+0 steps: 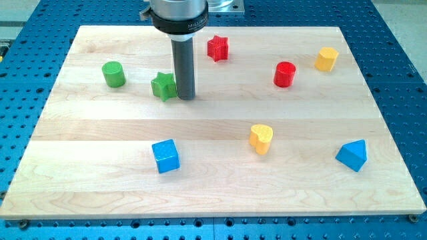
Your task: Move the green star vertically below the green circle
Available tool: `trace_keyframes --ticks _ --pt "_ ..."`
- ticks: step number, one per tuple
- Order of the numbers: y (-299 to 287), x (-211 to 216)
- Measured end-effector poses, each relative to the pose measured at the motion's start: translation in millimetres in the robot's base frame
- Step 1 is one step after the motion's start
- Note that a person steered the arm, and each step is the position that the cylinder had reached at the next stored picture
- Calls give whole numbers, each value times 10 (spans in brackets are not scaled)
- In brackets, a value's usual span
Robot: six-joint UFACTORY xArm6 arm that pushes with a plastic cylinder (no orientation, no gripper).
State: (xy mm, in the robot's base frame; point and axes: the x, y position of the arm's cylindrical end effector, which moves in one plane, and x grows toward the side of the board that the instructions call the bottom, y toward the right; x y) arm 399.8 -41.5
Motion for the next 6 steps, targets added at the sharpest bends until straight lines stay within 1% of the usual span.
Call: trace_keyframes --ticks 1,2,3,4,6 --pt "52 -69" --pt "-17 -273" --pt "-799 -252" --pt "-1272 54" --pt "-787 437"
